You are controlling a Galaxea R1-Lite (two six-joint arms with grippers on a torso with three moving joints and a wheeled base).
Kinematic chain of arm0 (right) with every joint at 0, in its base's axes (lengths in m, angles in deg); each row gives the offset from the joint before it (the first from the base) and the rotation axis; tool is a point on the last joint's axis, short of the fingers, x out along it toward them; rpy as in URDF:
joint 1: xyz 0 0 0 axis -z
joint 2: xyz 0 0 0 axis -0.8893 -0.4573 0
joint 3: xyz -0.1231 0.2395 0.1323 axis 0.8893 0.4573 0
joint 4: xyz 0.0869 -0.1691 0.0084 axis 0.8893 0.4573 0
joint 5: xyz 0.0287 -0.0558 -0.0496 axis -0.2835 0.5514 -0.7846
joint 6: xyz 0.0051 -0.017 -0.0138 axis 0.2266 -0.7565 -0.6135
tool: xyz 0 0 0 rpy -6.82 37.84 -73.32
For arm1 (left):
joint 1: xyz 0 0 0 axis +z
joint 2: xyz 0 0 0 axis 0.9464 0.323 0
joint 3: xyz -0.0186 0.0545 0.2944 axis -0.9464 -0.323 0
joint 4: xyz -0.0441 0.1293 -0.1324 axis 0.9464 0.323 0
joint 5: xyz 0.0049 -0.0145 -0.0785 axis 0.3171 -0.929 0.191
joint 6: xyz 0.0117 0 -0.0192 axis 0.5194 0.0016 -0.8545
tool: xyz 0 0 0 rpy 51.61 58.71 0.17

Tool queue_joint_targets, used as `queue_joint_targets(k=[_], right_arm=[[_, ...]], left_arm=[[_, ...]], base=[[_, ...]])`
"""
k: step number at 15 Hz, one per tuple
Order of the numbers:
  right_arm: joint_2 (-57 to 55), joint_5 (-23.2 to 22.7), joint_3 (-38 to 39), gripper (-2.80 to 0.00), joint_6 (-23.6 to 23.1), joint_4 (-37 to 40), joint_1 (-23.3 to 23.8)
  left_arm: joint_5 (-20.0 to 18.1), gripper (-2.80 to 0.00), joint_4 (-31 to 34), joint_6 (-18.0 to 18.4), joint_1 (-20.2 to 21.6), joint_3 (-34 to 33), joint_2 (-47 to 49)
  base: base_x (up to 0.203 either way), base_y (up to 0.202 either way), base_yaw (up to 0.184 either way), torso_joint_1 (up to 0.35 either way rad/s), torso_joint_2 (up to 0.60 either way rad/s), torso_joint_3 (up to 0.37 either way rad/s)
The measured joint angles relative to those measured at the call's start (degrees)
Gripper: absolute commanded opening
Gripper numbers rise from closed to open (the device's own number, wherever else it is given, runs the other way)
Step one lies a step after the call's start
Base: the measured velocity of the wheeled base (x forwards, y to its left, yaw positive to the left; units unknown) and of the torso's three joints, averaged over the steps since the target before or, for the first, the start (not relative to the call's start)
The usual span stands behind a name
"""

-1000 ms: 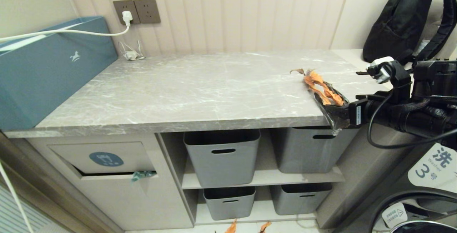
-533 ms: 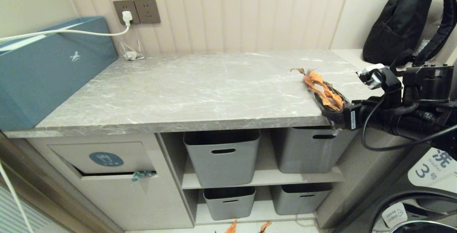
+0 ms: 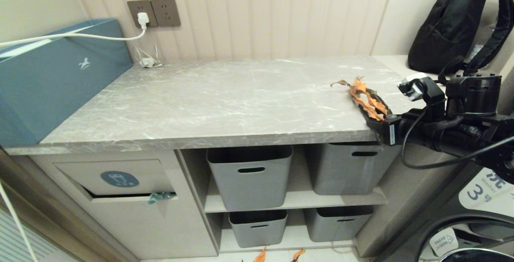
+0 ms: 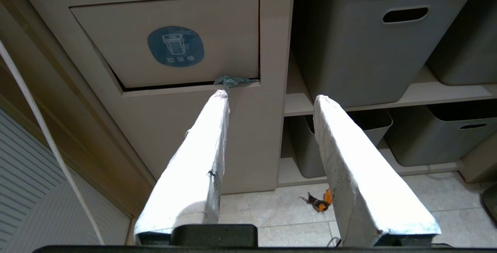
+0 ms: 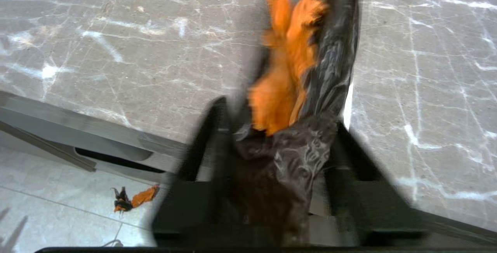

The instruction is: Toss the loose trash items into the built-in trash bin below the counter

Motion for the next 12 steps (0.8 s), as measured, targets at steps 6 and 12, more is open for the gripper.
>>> queue_joint_targets(k=[6, 12], right_arm=[[0.3, -0.8, -0.4, -2.8, -0.1, -6.1, -1.9], [0.5, -14.4, -0.4, -2.8, -3.6, -13.9, -8.4]], left_arm=[[-1.3, -2.8, 0.8, -2.2, 0.0, 4.8, 0.3], [-13.5, -2.8, 2.5, -17.0, -0.4, 31.7, 21.3]], base=[[0.0, 0.0, 0.0, 0.0, 0.0, 0.0], [0.0, 0.0, 0.0, 0.0, 0.0, 0.0]])
